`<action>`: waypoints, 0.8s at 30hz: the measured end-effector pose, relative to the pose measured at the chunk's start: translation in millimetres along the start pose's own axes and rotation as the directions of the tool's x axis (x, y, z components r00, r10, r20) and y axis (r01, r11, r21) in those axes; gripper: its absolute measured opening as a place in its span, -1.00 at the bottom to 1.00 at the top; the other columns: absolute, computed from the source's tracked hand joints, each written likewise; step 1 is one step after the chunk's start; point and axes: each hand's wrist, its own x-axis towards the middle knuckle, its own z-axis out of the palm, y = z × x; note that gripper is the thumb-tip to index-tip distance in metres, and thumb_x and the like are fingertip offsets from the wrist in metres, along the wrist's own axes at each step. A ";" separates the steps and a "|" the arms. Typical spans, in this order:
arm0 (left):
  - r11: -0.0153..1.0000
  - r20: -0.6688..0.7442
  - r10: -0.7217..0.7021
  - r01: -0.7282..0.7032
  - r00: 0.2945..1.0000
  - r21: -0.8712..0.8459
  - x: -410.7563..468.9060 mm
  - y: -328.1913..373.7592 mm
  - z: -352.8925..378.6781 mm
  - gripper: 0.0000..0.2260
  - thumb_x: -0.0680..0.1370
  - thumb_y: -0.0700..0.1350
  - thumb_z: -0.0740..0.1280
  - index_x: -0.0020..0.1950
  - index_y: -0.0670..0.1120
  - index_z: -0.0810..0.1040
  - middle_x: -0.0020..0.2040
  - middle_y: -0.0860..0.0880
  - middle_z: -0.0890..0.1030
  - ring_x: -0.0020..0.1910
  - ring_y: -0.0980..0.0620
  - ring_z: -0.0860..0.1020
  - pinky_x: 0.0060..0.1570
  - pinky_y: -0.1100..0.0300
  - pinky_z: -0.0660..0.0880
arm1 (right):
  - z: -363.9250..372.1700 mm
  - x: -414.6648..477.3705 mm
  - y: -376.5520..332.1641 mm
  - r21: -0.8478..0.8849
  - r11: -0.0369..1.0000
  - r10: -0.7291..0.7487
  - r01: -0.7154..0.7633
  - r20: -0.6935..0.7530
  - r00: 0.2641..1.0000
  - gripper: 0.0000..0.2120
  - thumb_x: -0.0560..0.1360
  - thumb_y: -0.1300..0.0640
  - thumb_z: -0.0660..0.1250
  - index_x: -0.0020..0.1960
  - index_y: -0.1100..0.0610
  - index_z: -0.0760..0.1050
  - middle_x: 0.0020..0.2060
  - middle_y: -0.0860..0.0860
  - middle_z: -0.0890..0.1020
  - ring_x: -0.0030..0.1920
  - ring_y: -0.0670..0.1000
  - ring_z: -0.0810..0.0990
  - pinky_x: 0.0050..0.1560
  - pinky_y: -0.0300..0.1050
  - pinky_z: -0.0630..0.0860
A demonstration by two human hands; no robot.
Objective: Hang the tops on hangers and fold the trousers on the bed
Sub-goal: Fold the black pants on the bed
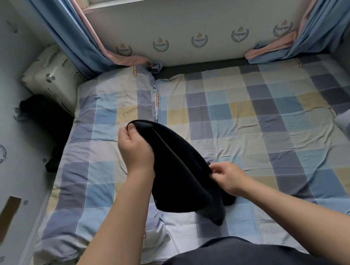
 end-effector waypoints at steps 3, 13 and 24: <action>0.981 -0.007 0.017 -0.016 1.000 0.193 10.6 -17.6 -7.3 -0.85 0.68 -0.05 0.18 0.04 0.00 0.53 -0.10 0.15 0.57 -0.03 0.06 0.57 -0.03 0.22 0.44 | -17.2 -5.1 -13.7 0.341 0.938 0.052 -0.057 0.025 0.998 -0.85 0.59 0.33 0.24 -0.07 0.33 0.57 -0.28 0.14 0.54 -0.28 0.05 0.54 -0.20 0.08 0.57; 0.947 0.742 -0.299 0.087 0.600 0.310 -69.7 -63.8 12.3 -0.51 0.34 0.19 0.51 0.22 0.08 0.56 0.08 0.11 0.68 0.07 0.15 0.66 0.08 0.25 0.58 | -58.6 -14.9 -76.4 0.906 0.417 0.137 -0.070 0.013 0.991 -0.86 0.64 0.34 0.20 0.01 0.27 0.54 -0.23 0.18 0.66 -0.32 0.08 0.70 -0.32 -0.11 0.64; 0.948 0.473 -0.319 0.280 0.821 0.154 -62.0 -39.9 19.6 -0.80 0.69 -0.14 0.21 0.00 -0.13 0.60 -0.16 -0.19 0.58 -0.17 -0.20 0.57 -0.08 -0.42 0.52 | -60.7 -19.1 -44.3 0.847 0.528 0.118 -0.070 0.009 0.993 -0.89 0.63 0.21 0.31 0.12 0.18 0.56 0.08 0.17 0.71 0.04 0.18 0.72 -0.03 0.04 0.67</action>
